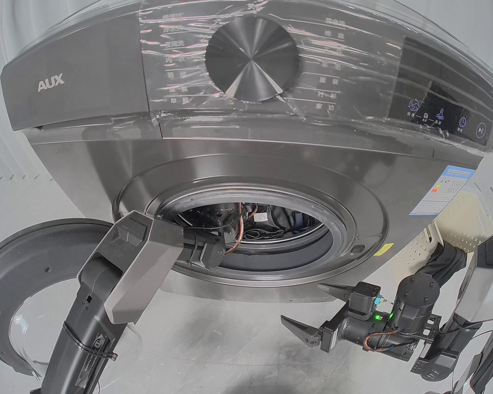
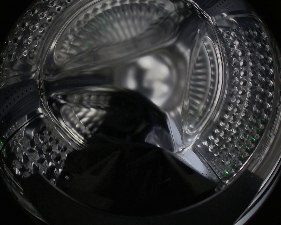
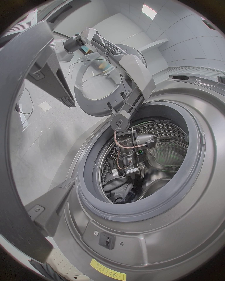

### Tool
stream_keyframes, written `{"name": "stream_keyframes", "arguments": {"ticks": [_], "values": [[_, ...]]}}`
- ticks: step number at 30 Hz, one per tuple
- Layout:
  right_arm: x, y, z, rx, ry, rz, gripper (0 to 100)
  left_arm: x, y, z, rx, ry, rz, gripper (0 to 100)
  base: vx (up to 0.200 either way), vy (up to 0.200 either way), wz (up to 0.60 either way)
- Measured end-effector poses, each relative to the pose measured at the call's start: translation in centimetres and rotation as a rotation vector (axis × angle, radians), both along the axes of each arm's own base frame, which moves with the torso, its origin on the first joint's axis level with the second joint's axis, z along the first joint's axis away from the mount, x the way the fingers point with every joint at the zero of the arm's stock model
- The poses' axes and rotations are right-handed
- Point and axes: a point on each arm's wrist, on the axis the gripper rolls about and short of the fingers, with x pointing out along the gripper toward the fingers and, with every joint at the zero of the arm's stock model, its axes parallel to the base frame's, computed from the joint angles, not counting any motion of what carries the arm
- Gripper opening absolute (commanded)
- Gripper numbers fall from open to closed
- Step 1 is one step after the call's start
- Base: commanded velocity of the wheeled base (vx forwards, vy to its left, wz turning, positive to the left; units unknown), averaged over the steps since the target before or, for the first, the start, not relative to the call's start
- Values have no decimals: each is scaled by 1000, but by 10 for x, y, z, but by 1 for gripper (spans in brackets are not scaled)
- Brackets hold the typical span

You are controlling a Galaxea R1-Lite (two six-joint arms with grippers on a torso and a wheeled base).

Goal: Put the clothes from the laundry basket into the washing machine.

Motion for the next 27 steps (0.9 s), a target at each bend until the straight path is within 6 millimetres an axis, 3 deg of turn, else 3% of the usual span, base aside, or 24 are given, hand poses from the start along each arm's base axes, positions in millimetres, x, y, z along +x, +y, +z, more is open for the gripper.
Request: {"name": "stream_keyframes", "arguments": {"ticks": [6,14,20,27], "values": [[0,0,0,0,1,0,100,-22,-6,-16,70,75,-33,100,0,0,0],[-3,-3,0,-4,7,0,100,-77,-7,-33,177,96,-114,100,0,0,0],[-7,-6,2,-3,7,5,100,-127,3,-38,226,97,-194,100,0,0,0],[-13,-10,6,2,0,14,100,-201,19,-35,280,129,-313,100,0,0,0]]}}
